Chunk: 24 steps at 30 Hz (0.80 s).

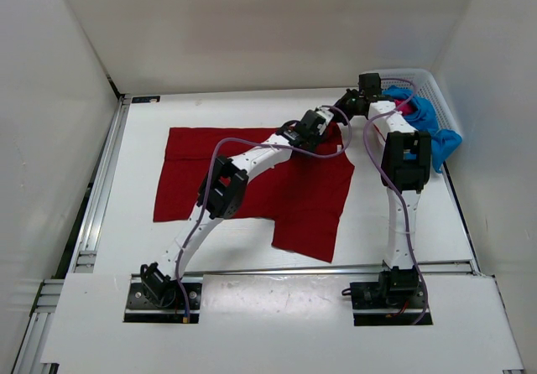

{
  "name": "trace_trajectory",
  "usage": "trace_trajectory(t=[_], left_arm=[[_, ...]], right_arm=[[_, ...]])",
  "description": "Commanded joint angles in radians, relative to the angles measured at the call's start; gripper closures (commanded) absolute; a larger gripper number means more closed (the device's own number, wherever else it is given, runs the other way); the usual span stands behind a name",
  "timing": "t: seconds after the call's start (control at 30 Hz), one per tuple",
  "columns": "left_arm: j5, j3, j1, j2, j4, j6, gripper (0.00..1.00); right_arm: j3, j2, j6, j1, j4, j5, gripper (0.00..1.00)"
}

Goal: Fold and stack the t-shirts
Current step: Fold the flattened tshirt in 1/3 of the way

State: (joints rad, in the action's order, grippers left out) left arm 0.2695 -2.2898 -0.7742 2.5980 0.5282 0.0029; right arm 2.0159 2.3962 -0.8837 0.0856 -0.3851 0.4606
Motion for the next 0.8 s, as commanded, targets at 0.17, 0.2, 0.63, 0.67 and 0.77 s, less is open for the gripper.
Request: trace_trajectory(t=[0.17,0.2,0.63,0.67,0.77], left_arm=[[-0.027,0.092,-0.004,-0.147,0.004,-0.003,0.48],[-0.027,0.092,-0.004,-0.156,0.004,-0.003,0.48],[-0.036,0.075,-0.013,-0.197,0.004,-0.003,0.45],[-0.036,0.075,-0.013,-0.197,0.004,-0.003,0.44],[-0.036,0.095,-0.013,-0.206,0.004,-0.003,0.45]], right_arm=[[0.009,-0.003,0.018,-0.007,0.017,0.023,1.0],[0.009,-0.003,0.019,-0.007,0.017,0.023,1.0],[-0.011,-0.012,0.038,-0.007,0.017,0.023,1.0],[-0.011,-0.012,0.038,-0.007,0.017,0.023,1.0],[-0.011,-0.012,0.038,-0.007,0.017,0.023,1.0]])
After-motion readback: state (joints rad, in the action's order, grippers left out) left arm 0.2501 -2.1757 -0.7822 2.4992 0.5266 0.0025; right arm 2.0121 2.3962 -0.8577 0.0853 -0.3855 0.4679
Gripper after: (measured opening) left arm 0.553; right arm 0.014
